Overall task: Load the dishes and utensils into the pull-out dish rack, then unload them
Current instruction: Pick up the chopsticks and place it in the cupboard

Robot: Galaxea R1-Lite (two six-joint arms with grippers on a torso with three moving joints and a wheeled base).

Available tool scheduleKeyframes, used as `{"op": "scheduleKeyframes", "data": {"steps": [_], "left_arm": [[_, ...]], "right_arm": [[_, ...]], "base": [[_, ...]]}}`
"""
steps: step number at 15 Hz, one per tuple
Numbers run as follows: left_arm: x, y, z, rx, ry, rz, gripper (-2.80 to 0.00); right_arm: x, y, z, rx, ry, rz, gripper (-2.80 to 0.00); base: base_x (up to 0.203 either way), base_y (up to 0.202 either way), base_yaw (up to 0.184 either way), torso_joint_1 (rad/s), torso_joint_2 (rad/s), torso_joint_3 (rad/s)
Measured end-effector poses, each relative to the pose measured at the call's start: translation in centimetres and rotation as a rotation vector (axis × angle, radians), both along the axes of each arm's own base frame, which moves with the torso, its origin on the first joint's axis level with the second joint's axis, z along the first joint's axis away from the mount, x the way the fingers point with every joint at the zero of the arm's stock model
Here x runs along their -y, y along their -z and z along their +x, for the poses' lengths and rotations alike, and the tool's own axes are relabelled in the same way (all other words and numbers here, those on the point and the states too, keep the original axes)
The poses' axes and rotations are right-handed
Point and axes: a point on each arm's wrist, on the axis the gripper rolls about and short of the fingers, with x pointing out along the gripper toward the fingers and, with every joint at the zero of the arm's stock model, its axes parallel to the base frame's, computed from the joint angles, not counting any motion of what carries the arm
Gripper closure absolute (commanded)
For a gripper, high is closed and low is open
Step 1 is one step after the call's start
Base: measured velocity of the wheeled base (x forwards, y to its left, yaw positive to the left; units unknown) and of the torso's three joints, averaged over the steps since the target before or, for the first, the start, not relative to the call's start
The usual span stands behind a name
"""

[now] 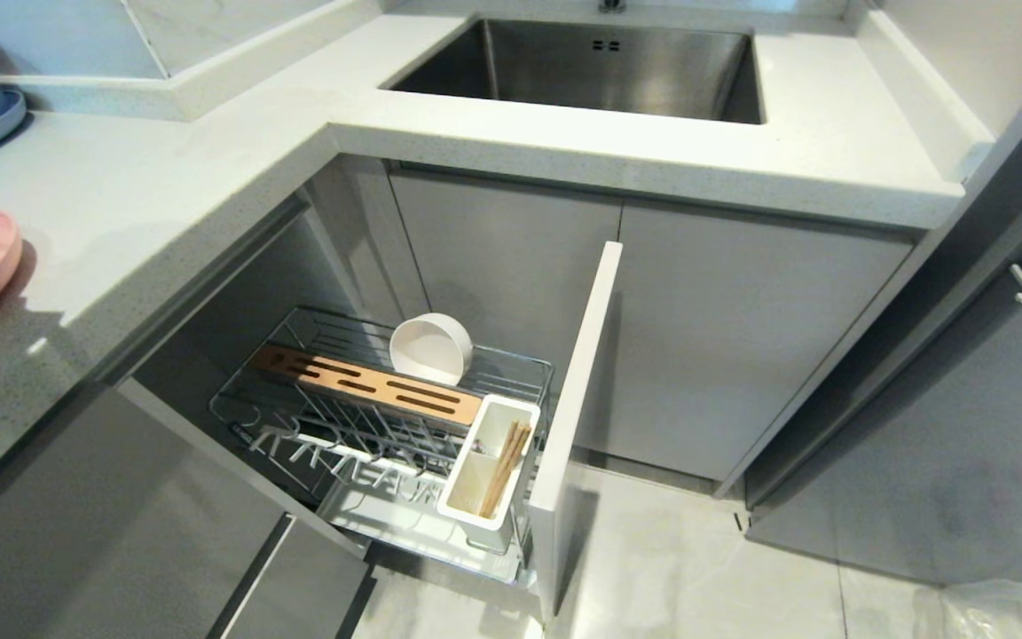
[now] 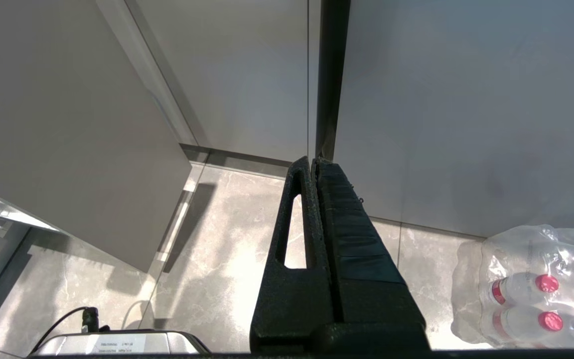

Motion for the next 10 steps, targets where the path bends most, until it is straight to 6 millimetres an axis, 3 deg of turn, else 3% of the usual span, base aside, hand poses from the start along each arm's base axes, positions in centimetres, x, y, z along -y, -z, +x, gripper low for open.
{"op": "scheduleKeyframes", "data": {"steps": [6,10], "left_arm": [[4.8,-1.2,-3.7,0.070,0.361,0.038,0.00],[6.9,-1.5,-6.5,0.099,0.647,0.008,0.00]], "right_arm": [[0.0,0.0,0.0,0.000,0.000,0.000,0.00],[0.0,0.0,0.0,0.000,0.000,0.000,0.00]], "base": [[0.000,0.000,0.000,0.000,0.00,0.000],[0.000,0.000,0.000,0.000,0.00,0.000]]}}
